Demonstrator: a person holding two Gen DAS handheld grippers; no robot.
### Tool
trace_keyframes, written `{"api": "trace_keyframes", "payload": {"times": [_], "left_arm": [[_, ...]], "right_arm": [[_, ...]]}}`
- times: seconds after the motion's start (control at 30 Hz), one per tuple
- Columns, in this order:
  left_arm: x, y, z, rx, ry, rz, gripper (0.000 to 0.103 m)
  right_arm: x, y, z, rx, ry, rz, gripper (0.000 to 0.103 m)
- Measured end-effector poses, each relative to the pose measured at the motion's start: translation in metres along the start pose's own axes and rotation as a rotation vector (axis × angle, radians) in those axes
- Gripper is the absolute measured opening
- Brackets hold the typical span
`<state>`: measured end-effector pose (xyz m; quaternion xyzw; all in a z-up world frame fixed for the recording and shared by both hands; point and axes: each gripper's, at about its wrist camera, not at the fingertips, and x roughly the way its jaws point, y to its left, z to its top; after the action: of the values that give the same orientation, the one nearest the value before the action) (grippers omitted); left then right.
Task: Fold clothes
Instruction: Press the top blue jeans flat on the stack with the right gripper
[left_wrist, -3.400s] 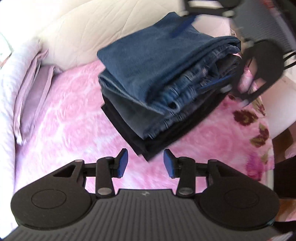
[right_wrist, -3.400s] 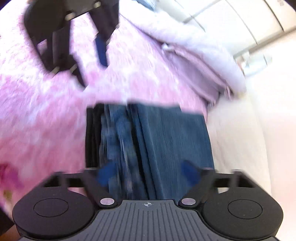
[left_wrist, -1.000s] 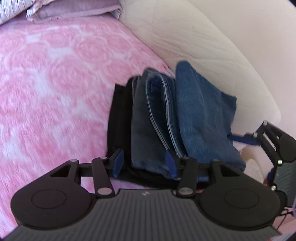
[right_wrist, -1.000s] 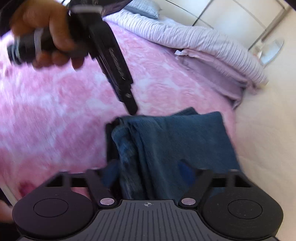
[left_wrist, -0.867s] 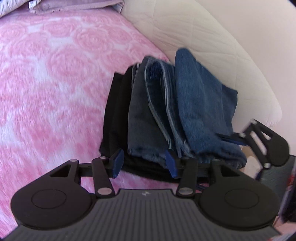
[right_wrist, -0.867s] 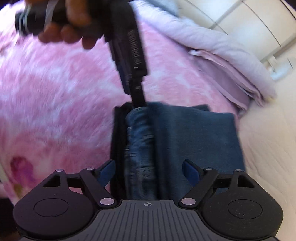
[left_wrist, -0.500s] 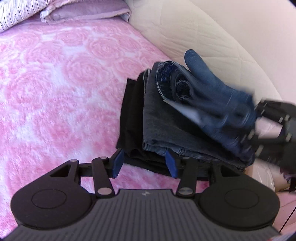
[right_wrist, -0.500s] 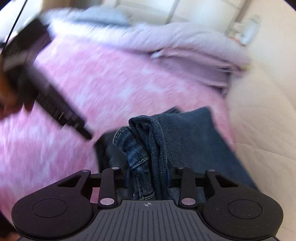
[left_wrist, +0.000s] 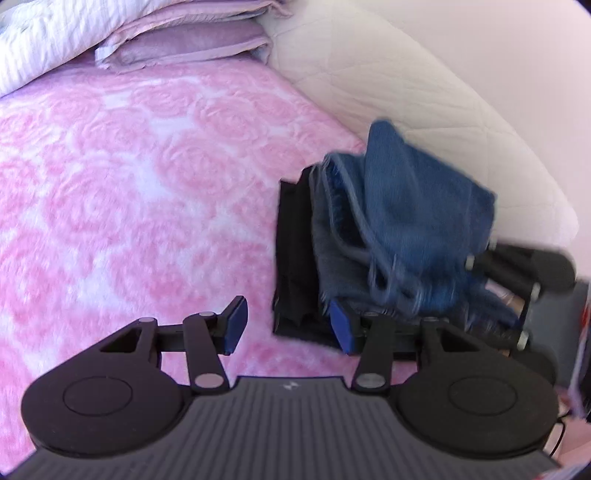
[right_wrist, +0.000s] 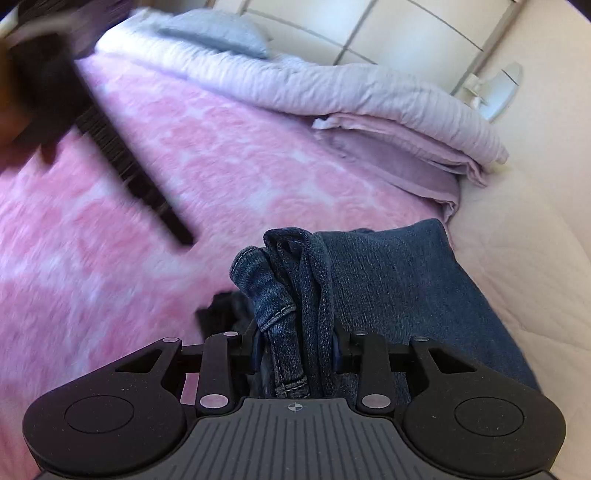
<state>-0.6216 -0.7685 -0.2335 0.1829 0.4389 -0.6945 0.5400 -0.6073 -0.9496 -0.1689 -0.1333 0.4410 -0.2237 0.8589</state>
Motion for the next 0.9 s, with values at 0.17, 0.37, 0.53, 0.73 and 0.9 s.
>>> {"api": "trace_keyframes", "payload": {"times": [0.17,0.37,0.53,0.73,0.9], "left_arm": [[0.013,-0.004,0.039,-0.024,-0.029,-0.116,0.044],[0.033,-0.023,0.069,-0.029,-0.022,-0.168,0.045],[0.047,-0.046,0.055,-0.033,0.047,-0.166,0.045],[0.076,-0.054,0.019,-0.114,0.095,-0.068,0.047],[0.068,-0.066,0.006,-0.190,0.038,0.015,0.046]], "right_arm": [[0.003,0.001,-0.006,-0.086,0.038,0.025,0.044],[-0.063,-0.025,-0.005,-0.042,0.063,0.030,0.054],[-0.076,-0.108,0.014,-0.024,-0.015,0.052,0.054],[0.021,-0.222,0.056,0.013,0.012,0.423,0.054],[0.130,-0.249,0.077,0.015,0.239,0.870,0.054]]}}
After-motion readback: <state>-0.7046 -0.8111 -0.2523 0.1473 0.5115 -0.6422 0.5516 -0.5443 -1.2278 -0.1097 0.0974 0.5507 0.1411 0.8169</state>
